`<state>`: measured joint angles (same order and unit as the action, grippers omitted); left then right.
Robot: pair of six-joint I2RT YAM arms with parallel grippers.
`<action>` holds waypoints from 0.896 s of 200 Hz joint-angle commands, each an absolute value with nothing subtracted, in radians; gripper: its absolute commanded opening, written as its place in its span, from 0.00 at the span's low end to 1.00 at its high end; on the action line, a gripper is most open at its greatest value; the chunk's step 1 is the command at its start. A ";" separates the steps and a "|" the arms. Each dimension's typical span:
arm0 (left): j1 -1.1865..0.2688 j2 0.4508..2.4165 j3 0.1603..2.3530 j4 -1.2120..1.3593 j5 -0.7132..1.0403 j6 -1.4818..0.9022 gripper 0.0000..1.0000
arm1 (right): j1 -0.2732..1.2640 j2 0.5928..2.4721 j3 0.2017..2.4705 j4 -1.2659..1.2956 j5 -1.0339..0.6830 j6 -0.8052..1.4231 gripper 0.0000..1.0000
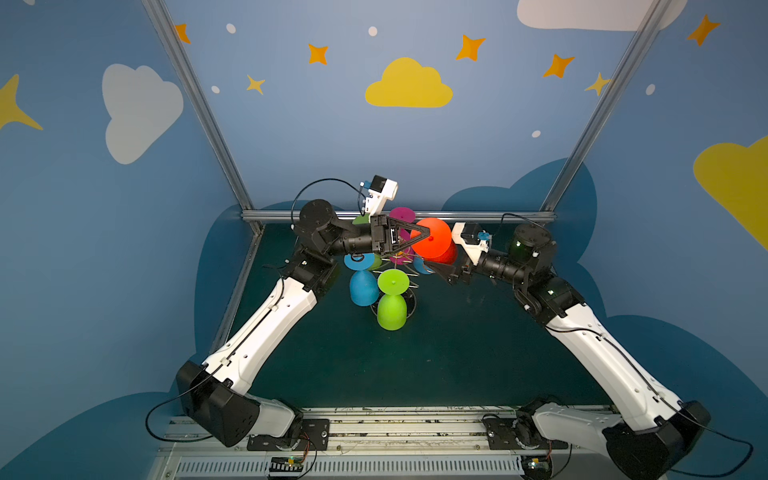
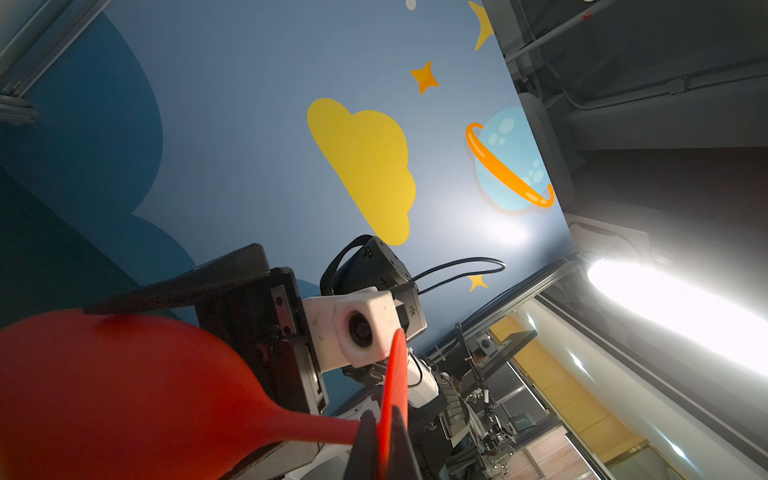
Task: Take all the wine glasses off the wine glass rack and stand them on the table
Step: 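Grasp the red glass bowl with the right gripper while left holds the foot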
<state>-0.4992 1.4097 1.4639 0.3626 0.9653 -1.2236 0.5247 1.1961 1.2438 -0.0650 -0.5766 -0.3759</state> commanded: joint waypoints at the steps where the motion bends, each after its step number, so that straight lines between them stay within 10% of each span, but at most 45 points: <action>1: -0.496 1.389 1.463 0.422 0.979 -1.242 0.03 | 0.535 1.203 1.280 -0.064 -0.528 -0.368 0.89; 88: -0.483 1.388 1.452 0.437 0.974 -1.251 0.06 | 0.552 1.186 1.274 -0.089 -0.428 -0.314 0.52; 116: -0.471 1.383 1.450 0.404 0.959 -1.217 0.25 | 0.555 1.159 1.276 -0.122 -0.392 -0.256 0.40; 142: -0.455 1.373 1.433 0.342 0.933 -1.162 0.63 | 0.555 1.136 1.303 -0.214 -0.337 -0.215 0.33; 179: -0.428 1.364 1.407 0.291 0.875 -1.069 0.74 | 0.554 1.104 1.357 -0.402 -0.250 -0.173 0.25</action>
